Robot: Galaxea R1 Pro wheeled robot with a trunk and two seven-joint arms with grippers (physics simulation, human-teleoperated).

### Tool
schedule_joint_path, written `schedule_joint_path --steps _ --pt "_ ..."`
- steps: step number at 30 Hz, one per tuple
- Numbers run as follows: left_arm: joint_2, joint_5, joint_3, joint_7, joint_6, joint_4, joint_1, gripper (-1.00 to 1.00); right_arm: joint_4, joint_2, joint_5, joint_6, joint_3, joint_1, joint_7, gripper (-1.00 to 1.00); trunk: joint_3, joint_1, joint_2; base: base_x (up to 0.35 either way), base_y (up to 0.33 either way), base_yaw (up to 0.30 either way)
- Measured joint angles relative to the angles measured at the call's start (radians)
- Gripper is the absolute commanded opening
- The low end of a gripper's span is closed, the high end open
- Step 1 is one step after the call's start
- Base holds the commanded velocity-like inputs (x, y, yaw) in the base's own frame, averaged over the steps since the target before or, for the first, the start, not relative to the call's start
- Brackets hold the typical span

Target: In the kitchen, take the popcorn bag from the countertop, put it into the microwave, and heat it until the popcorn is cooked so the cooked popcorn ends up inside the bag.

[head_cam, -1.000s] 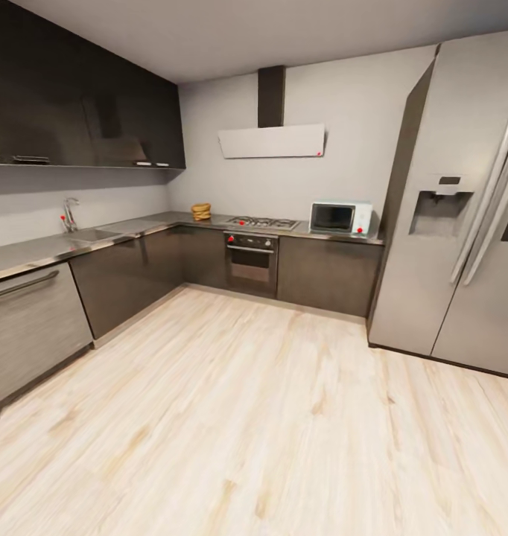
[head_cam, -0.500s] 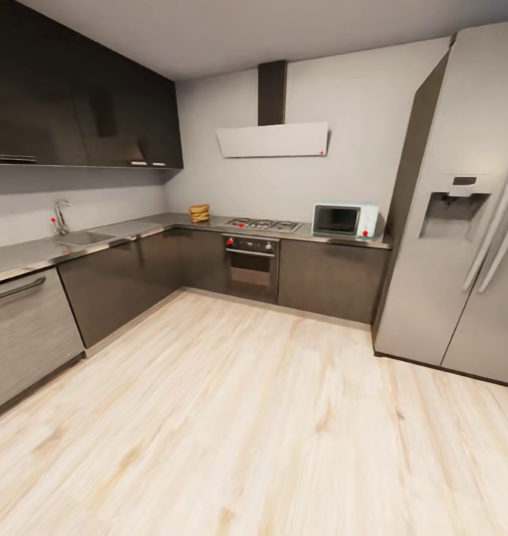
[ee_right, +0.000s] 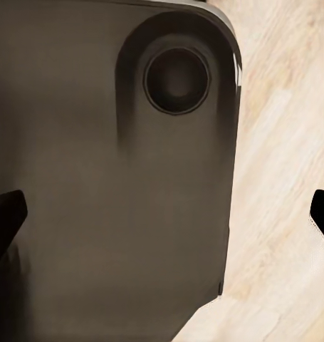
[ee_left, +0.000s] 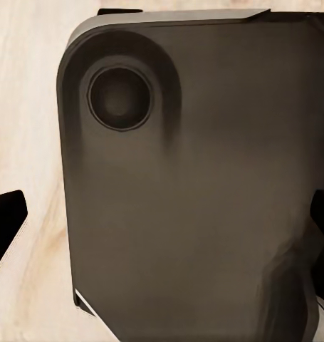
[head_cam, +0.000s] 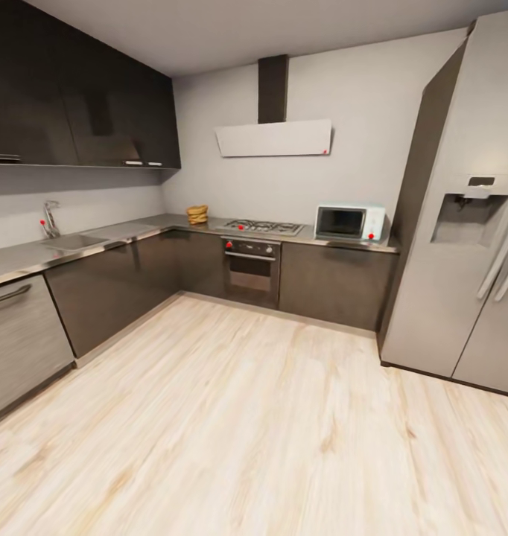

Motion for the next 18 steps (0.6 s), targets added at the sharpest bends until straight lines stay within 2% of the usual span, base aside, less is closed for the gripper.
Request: schedule_joint_path --steps 18 --pt "0.0 0.0 0.0 0.0 0.0 0.0 0.0 1.0 0.0 0.0 0.0 0.0 0.001 0.0 0.0 1.0 0.0 0.0 0.0 0.254 0.0 0.0"
